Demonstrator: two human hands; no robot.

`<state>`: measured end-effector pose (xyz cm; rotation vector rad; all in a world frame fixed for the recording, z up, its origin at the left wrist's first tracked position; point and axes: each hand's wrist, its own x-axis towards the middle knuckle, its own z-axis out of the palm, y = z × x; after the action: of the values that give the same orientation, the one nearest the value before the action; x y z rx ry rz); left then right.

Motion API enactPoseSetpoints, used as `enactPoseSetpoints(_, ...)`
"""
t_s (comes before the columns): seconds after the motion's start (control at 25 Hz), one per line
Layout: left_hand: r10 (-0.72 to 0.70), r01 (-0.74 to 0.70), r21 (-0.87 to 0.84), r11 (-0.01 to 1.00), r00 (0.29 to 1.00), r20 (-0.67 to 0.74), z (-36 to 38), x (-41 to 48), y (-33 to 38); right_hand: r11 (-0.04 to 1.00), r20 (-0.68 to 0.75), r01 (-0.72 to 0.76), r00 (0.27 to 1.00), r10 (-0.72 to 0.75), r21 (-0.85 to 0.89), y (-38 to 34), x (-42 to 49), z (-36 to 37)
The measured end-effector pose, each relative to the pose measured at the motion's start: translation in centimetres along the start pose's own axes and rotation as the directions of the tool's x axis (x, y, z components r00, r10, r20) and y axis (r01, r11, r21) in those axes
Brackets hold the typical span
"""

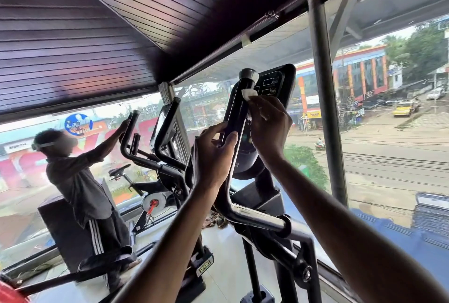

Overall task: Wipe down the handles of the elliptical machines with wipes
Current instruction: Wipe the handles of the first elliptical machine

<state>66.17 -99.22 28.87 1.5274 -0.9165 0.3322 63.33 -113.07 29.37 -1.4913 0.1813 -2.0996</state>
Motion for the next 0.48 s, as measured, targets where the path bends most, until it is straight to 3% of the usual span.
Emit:
enactPoseSetpoints(0.2, 0.008, -0.007, 0.024, 1.000, 1.000, -0.015, 0.2, -0.1, 0.3, 0.993, -0.100, -0.097, 0.991, 0.091, -0.059, 0.3, 4.4, 1.5)
enactPoseSetpoints(0.36, 0.009, -0.009, 0.004, 1.000, 1.000, -0.011, 0.1, 0.0, 0.1, 0.995, -0.069, 0.070, 0.995, -0.075, -0.075, 0.9, 3.9, 1.3)
enactPoseSetpoints(0.48, 0.006, -0.006, -0.014, 1.000, 1.000, 0.007, 0.1, -0.1, 0.0, 0.997, -0.079, 0.021, 0.996, -0.027, -0.071, 1.2, 6.2, 1.4)
